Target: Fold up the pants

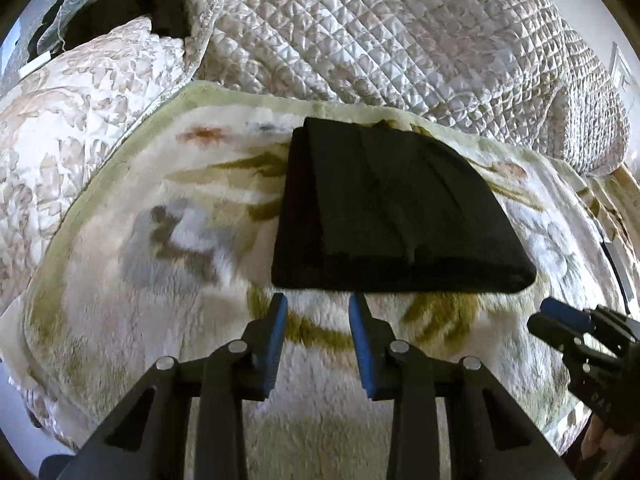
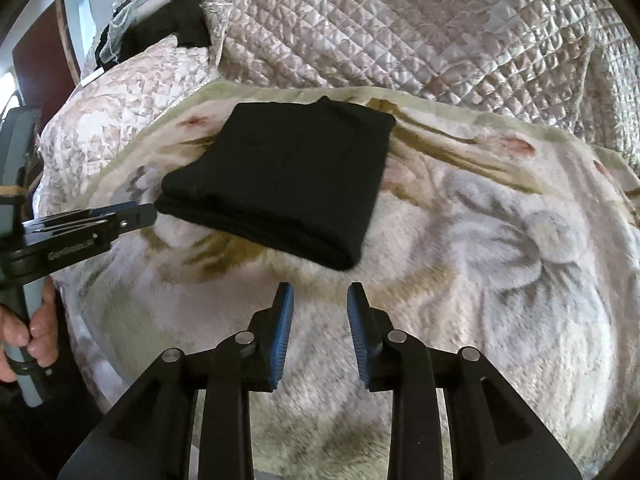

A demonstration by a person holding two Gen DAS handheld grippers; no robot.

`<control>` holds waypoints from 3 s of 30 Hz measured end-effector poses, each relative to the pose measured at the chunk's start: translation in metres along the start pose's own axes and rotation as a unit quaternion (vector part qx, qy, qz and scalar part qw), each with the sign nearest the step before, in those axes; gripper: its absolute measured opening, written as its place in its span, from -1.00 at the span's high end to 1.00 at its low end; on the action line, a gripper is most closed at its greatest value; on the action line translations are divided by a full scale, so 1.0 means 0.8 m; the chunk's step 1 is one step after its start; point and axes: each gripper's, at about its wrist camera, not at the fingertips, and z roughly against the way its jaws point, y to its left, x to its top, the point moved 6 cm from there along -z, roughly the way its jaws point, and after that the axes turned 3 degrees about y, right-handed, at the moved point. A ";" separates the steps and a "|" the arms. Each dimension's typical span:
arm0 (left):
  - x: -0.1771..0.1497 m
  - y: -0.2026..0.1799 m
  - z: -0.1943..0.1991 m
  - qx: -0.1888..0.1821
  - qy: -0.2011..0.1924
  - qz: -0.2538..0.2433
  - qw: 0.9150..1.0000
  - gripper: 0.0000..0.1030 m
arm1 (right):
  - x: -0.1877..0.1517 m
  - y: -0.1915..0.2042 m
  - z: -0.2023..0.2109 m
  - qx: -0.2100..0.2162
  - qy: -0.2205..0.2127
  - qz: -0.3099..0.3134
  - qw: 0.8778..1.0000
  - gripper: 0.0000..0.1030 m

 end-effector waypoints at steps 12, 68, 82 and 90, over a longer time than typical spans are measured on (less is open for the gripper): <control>-0.027 -0.005 -0.013 0.003 0.015 -0.008 1.000 0.15 | -0.014 0.002 -0.017 -0.025 -0.010 0.035 0.999 -0.02; -0.028 -0.016 -0.024 -0.011 0.023 -0.025 0.999 -0.35 | -0.017 0.002 -0.018 -0.033 -0.037 0.044 0.998 -0.10; -0.027 -0.013 -0.024 -0.011 0.023 -0.024 0.999 -0.36 | -0.017 0.001 -0.019 -0.032 -0.036 0.044 0.998 -0.11; -0.027 -0.013 -0.025 -0.011 0.024 -0.024 0.999 -0.36 | -0.017 0.001 -0.019 -0.032 -0.036 0.044 0.998 -0.11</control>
